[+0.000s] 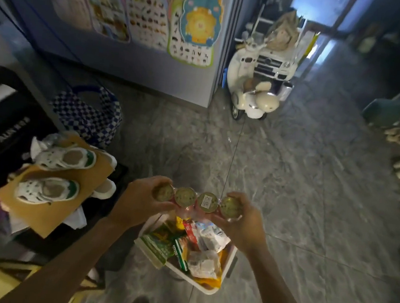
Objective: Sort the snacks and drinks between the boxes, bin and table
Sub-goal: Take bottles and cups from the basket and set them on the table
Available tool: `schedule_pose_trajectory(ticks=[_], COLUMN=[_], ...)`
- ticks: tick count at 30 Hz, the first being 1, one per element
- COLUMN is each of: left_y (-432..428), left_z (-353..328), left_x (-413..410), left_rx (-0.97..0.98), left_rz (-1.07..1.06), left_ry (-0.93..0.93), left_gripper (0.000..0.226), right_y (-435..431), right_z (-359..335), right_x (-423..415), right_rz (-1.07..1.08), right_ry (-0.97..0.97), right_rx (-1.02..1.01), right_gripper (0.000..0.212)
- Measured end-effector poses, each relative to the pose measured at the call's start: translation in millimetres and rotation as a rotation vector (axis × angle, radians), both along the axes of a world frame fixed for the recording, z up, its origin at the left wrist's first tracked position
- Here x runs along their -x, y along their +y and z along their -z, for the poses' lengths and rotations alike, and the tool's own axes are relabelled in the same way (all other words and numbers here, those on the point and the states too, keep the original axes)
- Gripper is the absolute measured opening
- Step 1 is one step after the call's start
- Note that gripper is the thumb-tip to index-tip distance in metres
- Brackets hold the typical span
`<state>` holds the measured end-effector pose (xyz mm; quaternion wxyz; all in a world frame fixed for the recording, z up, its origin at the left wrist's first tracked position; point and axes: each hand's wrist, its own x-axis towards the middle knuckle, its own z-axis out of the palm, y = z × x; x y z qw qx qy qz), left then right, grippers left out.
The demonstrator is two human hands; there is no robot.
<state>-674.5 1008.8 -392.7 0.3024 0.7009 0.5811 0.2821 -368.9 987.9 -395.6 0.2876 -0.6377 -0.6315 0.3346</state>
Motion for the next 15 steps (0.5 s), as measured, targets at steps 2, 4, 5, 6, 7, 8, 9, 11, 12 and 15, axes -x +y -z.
schedule_pose_trajectory(ticks=[2, 4, 5, 6, 7, 8, 9, 11, 12, 15], left_y=[-17, -38, -50, -63, -77, -91, -106, -138, -156, -212], left_z=[-28, -53, -66, -77, -87, -96, -104, -117, -122, -136], left_x=[8, 17, 22, 29, 36, 44, 52, 70, 80, 108], left_rx=[-0.016, -0.038, -0.057, -0.07, -0.082, -0.082, -0.086, -0.097, -0.102, -0.076], left_rz=[-0.057, -0.129, -0.165, -0.2, -0.235, -0.28, -0.33, -0.441, -0.496, -0.665], left_ry=[0.016, 0.032, 0.039, 0.048, 0.055, 0.058, 0.064, 0.07, 0.07, 0.088], left_gripper=[0.058, 0.059, 0.065, 0.071, 0.074, 0.074, 0.071, 0.065, 0.064, 0.06], right_y=[-6, -12, -15, -17, -20, -23, -25, -31, -33, -46], right_z=[-30, -54, -65, -73, -82, -91, -97, -109, -111, -116], right_x=[9, 21, 28, 36, 45, 55, 66, 91, 105, 153], right_rz=[-0.025, -0.044, -0.07, -0.101, -0.138, -0.175, -0.212, -0.299, -0.347, -0.511], right_ry=[0.011, 0.049, 0.061, 0.066, 0.073, 0.091, 0.107, 0.143, 0.152, 0.132], right_rx=[-0.049, -0.109, -0.142, -0.178, -0.204, -0.22, -0.225, -0.236, -0.237, -0.244], right_gripper=[0.065, 0.064, 0.067, 0.069, 0.072, 0.076, 0.079, 0.083, 0.084, 0.074])
